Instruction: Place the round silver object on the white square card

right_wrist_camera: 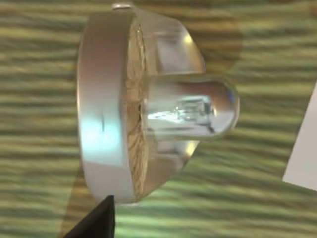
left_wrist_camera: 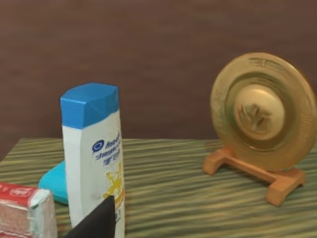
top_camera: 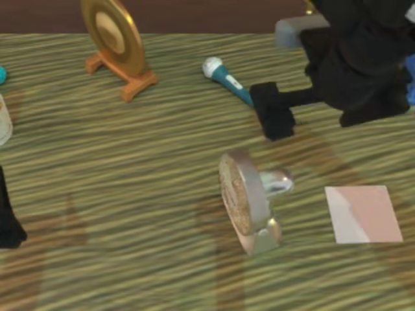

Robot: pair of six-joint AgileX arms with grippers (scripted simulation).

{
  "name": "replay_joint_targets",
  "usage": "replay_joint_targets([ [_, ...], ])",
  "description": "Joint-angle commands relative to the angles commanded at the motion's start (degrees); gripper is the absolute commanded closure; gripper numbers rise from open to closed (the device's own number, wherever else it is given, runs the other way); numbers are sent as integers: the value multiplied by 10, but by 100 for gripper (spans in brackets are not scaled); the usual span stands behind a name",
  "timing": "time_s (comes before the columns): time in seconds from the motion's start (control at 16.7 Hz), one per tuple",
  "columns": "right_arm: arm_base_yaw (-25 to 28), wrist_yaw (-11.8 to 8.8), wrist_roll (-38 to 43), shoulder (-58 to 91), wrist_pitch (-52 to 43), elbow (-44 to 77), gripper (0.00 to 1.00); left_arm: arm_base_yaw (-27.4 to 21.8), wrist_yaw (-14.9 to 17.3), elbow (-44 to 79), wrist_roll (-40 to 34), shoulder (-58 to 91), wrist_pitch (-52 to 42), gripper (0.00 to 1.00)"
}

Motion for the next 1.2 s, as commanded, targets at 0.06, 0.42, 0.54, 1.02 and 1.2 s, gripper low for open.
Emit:
replay_joint_targets([
  [0.06, 15, 1, 10, 49, -31, 48, 0, 0, 0, 0, 0, 0, 0, 0],
  [0.42, 74, 1, 51, 234, -154, 244, 0, 0, 0, 0, 0, 0, 0, 0],
  [0.54, 79, 2, 56, 250, -166, 262, 0, 0, 0, 0, 0, 0, 0, 0],
  [1.02, 78, 2, 54, 247, -143, 238, 0, 0, 0, 0, 0, 0, 0, 0],
  [1.2, 79, 2, 55, 244, -93, 182, 0, 0, 0, 0, 0, 0, 0, 0],
])
